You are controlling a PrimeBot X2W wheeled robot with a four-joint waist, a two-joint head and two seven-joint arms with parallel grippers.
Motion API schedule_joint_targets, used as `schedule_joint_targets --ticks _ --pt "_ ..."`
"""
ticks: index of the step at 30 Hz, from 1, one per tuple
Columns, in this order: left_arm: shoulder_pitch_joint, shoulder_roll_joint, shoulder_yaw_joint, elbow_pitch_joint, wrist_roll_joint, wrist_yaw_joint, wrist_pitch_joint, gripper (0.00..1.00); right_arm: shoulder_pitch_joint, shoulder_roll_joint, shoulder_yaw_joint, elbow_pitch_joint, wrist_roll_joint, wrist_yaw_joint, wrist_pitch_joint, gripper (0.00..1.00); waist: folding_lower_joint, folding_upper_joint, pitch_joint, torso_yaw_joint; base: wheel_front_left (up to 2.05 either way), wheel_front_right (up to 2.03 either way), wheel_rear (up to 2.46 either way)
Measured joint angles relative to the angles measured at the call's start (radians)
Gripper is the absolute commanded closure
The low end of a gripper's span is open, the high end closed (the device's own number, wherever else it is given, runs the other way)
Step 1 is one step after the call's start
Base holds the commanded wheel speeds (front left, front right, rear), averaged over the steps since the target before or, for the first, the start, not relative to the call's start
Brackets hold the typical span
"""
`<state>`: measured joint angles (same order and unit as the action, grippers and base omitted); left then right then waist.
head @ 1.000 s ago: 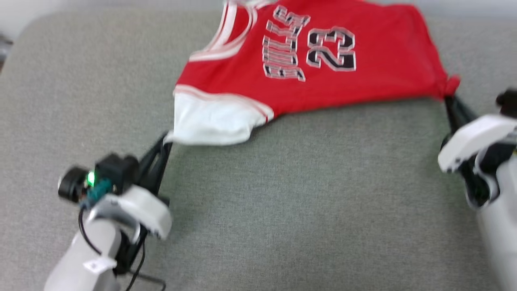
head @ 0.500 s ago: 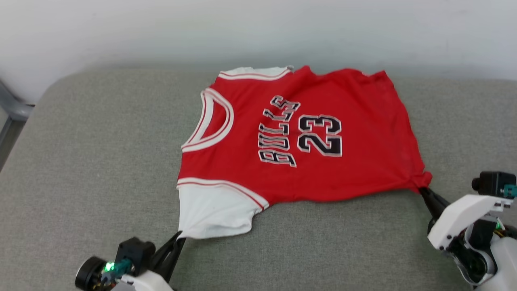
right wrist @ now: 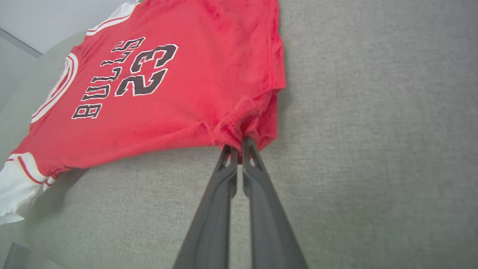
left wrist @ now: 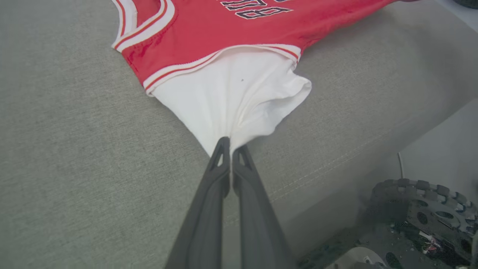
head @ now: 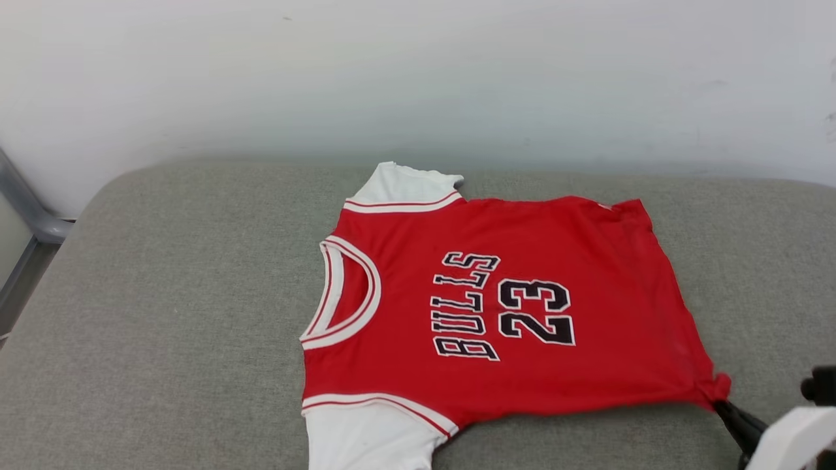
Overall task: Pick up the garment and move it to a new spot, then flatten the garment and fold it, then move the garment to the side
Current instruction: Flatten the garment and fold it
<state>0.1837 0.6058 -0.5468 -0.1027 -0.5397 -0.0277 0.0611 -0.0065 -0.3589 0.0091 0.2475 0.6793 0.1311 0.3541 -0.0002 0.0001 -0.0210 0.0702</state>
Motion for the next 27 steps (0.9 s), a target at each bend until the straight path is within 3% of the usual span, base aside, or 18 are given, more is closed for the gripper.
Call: schedule_joint_targets --ticks 6,11,20,27 --pt "0.055 0.019 -0.023 -0.092 -0.019 0.003 0.047 1.00 0.129 0.040 -0.104 -0.119 0.006 0.000 0.119 1.00 0.0001 0.0000 0.000 0.010 0.00 0.00 0.00" --pt "0.015 0.014 0.027 -0.114 -0.009 0.036 0.003 1.00 0.170 0.102 -0.183 -0.225 -0.004 0.000 0.195 1.00 0.0001 0.0000 0.022 0.010 0.00 0.00 0.00" --pt "-0.123 0.007 0.071 -0.101 0.018 0.035 -0.038 1.00 0.096 0.123 -0.214 -0.284 -0.037 0.000 0.241 1.00 0.0003 0.0000 0.081 0.003 0.00 0.00 0.00" --pt "-0.268 0.001 0.091 -0.048 0.039 0.010 -0.042 1.00 -0.013 0.128 -0.194 -0.270 -0.074 0.000 0.265 1.00 0.0003 0.0000 0.141 -0.004 0.00 0.00 0.00"
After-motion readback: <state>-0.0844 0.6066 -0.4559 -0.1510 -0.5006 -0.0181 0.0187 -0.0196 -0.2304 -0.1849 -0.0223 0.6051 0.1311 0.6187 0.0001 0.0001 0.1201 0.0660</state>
